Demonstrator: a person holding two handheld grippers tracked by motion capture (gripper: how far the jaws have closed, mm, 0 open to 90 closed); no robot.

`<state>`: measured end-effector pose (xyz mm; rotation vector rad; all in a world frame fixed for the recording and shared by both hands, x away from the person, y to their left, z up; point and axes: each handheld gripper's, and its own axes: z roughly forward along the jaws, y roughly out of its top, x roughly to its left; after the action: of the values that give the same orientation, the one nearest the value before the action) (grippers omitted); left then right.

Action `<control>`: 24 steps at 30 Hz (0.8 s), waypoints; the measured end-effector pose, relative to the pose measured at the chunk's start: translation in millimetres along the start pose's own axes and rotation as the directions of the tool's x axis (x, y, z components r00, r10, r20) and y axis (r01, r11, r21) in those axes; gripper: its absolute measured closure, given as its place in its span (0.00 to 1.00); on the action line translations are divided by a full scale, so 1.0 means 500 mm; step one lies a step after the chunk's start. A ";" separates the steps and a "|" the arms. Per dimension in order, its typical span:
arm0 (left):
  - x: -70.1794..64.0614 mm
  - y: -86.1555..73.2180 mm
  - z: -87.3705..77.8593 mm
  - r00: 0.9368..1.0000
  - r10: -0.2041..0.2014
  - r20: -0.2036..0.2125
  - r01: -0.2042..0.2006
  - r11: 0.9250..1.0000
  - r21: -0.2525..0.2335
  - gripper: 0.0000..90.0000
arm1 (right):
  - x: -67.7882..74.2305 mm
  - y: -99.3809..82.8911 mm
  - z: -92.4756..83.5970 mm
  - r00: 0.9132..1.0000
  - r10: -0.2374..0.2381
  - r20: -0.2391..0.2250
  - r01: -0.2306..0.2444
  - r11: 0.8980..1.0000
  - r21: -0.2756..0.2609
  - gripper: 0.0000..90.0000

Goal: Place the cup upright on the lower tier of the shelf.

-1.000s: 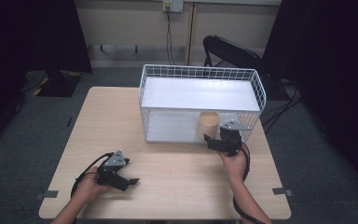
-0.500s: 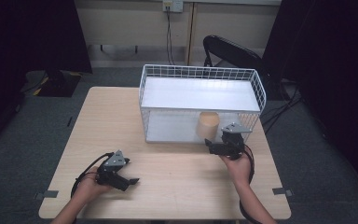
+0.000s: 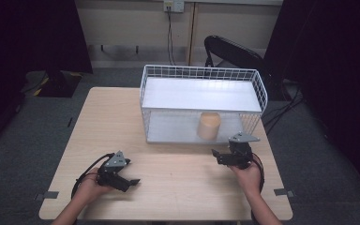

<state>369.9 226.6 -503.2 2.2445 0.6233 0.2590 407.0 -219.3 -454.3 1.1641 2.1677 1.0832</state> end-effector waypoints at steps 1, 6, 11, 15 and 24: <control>0.000 0.000 0.000 1.000 -0.001 0.000 0.001 1.000 -0.001 0.11 | -0.001 -0.004 -0.002 1.000 0.004 0.000 -0.004 1.000 0.004 0.17; 0.000 0.000 0.000 1.000 0.000 -0.001 0.000 1.000 0.000 0.11 | -0.006 -0.017 -0.006 1.000 0.002 -0.004 -0.002 1.000 0.011 0.17; 0.000 0.000 0.000 1.000 0.000 0.000 0.000 1.000 0.000 0.11 | -0.010 -0.028 -0.008 1.000 0.000 -0.009 0.000 1.000 0.017 0.17; 0.000 0.000 0.000 1.000 0.000 0.000 0.000 1.000 0.000 0.11 | -0.012 -0.039 -0.005 1.000 -0.006 -0.014 0.007 1.000 0.028 0.17; 0.000 0.000 0.000 1.000 0.000 -0.001 0.000 1.000 0.000 0.11 | -0.017 -0.062 0.005 0.999 -0.029 -0.020 0.030 0.998 0.054 0.16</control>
<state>369.9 226.6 -503.2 2.2444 0.6239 0.2599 398.1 -236.1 -480.7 1.1454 2.2349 1.0332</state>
